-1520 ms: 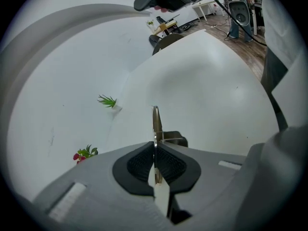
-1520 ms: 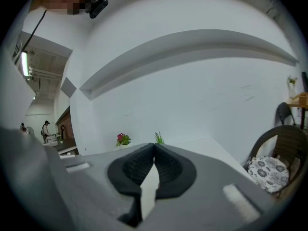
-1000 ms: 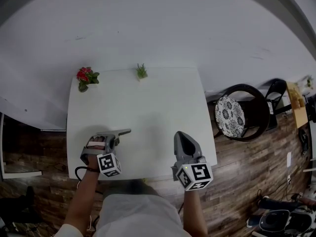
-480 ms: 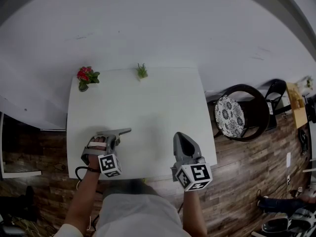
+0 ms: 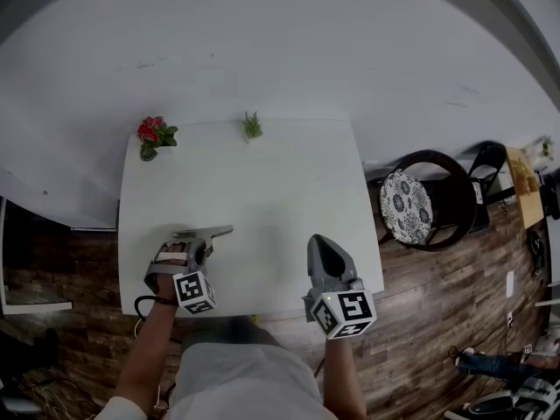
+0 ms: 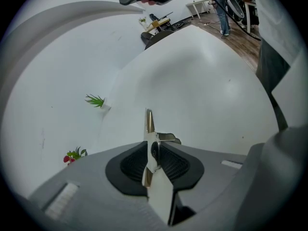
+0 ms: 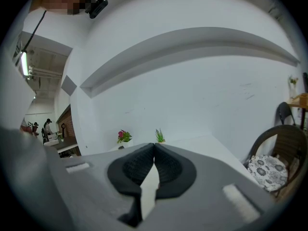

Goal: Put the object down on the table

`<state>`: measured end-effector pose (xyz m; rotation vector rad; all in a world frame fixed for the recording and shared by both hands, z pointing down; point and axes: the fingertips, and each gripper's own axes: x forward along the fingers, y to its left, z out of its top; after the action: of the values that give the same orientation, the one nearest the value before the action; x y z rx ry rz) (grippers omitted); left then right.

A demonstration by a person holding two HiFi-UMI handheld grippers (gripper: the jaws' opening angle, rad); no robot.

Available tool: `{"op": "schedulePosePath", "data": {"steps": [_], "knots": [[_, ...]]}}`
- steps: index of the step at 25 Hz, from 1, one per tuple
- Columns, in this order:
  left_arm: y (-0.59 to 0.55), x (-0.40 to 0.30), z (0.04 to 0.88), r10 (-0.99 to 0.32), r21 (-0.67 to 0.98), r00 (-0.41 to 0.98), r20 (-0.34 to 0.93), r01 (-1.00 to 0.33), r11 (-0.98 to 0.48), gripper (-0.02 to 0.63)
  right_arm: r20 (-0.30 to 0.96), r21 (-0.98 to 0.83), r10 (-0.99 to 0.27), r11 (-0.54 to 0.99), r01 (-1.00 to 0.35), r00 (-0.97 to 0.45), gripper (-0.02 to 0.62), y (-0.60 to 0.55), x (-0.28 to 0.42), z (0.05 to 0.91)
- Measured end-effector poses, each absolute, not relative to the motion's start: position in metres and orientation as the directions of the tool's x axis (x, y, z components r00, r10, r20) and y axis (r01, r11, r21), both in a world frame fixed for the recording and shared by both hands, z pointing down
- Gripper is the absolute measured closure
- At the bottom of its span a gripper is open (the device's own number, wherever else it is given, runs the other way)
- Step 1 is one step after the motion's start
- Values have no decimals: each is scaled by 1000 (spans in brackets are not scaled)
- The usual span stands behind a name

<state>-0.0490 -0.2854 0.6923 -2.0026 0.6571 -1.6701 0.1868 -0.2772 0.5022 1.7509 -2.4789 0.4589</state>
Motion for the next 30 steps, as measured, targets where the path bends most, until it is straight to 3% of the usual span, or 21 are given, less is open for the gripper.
{"op": "schedulePosePath", "data": {"steps": [13, 26, 30], "knots": [[-275, -48, 681, -576, -538, 224, 786, -210, -816, 477, 222, -201, -909, 312, -929, -353, 592, -274, 179, 498], [-268, -46, 643, -578, -350, 371, 727, -524, -777, 482, 202, -202, -911, 321, -925, -360, 592, -273, 170, 491], [-272, -50, 621, -626, -306, 394, 673, -622, -721, 516, 192, -205, -913, 321, -925, -359, 592, -273, 168, 487]]}}
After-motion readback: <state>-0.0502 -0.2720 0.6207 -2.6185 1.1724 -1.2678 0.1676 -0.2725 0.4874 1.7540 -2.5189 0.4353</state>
